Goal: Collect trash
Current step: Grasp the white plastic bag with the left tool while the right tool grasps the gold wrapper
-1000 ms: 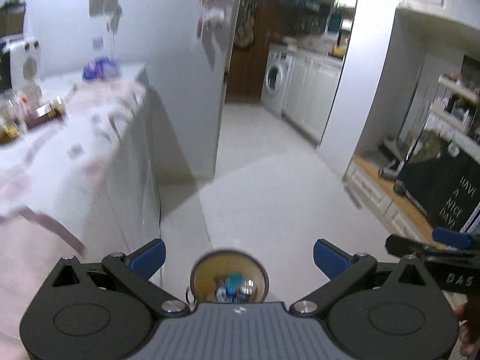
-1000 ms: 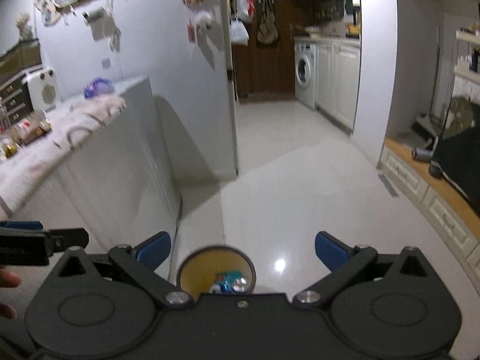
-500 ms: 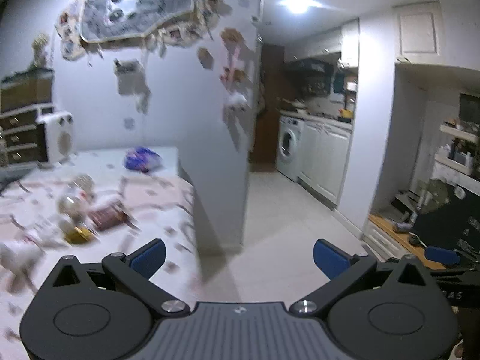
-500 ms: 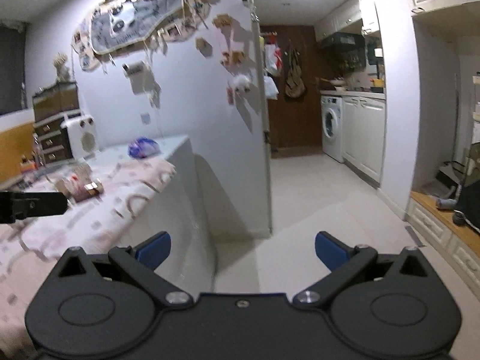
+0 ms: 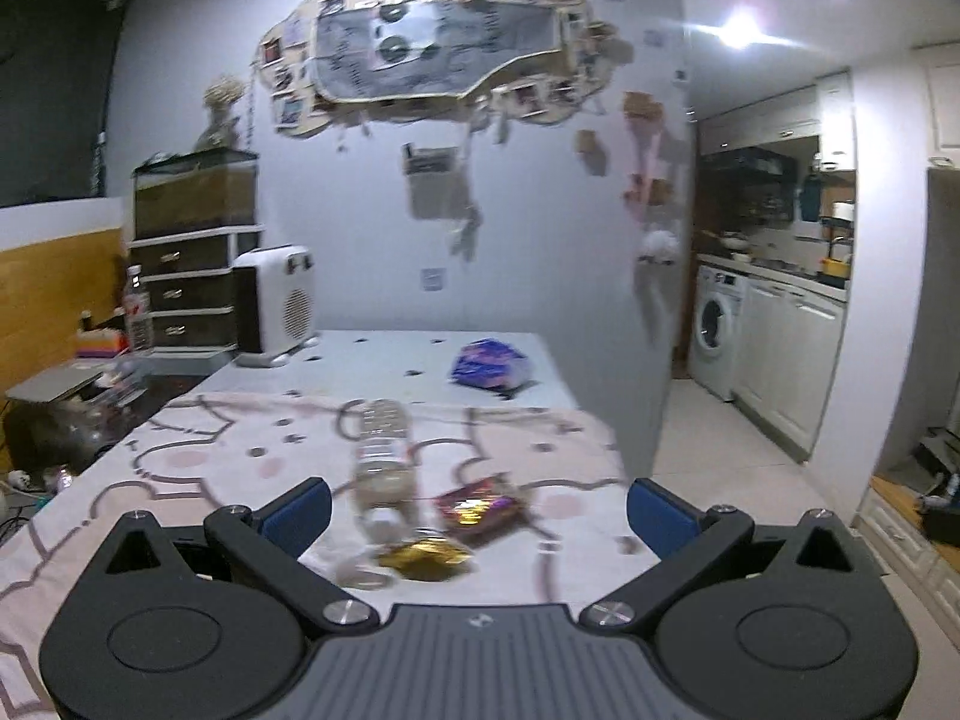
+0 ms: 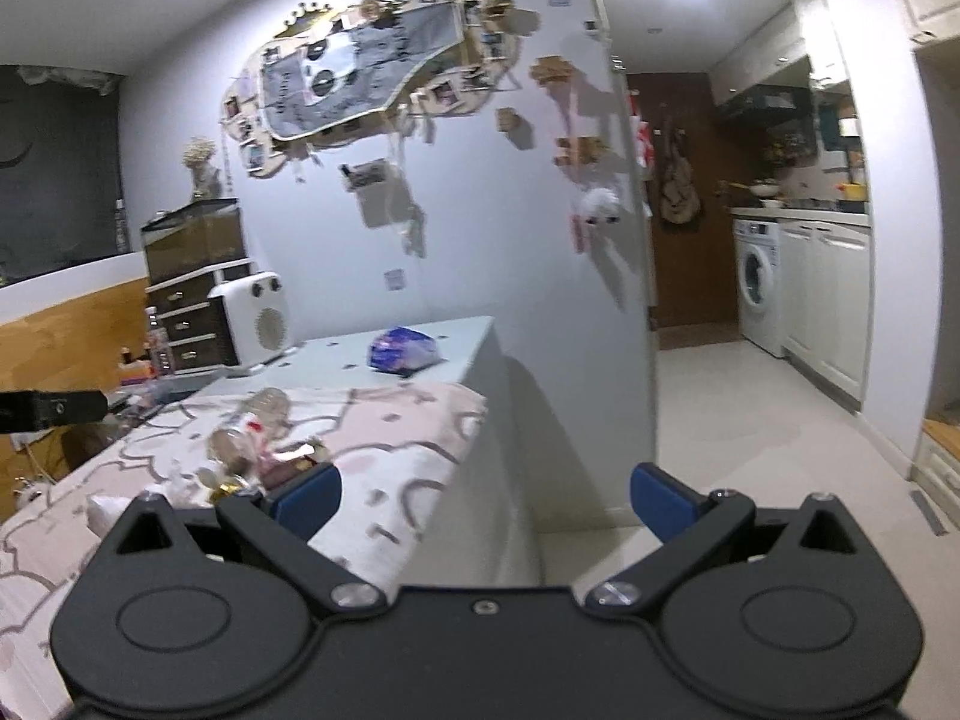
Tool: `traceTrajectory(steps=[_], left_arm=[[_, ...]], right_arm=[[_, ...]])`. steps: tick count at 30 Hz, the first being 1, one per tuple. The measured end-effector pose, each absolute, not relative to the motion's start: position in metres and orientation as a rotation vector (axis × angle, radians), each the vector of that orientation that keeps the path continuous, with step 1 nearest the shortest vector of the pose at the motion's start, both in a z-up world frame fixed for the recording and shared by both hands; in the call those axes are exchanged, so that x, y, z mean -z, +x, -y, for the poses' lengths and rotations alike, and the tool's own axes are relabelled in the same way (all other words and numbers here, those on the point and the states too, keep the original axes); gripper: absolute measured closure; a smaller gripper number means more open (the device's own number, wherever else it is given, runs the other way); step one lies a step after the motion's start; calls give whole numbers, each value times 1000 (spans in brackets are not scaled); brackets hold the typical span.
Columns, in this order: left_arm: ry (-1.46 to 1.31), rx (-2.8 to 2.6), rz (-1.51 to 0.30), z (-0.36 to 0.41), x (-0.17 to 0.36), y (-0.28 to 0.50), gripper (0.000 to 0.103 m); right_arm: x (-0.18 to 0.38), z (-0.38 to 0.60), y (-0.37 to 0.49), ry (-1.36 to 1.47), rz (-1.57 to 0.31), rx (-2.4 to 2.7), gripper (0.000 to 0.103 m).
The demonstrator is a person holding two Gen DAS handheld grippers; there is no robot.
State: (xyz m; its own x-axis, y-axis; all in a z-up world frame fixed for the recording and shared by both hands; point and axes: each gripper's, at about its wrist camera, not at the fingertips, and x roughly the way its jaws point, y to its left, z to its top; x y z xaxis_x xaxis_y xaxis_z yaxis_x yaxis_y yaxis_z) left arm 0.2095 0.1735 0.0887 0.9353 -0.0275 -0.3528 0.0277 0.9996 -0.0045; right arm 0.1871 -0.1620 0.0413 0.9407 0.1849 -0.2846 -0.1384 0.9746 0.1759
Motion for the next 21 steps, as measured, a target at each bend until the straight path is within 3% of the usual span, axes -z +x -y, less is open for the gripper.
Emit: traceTrajectory(steps=[11, 21], left_arm=[[-109, -58, -467, -275, -27, 273, 1], [-217, 11, -561, -301, 32, 294, 20]], right_arm=[[-53, 83, 228, 55, -283, -263, 0], [-34, 2, 264, -160, -270, -399, 0]])
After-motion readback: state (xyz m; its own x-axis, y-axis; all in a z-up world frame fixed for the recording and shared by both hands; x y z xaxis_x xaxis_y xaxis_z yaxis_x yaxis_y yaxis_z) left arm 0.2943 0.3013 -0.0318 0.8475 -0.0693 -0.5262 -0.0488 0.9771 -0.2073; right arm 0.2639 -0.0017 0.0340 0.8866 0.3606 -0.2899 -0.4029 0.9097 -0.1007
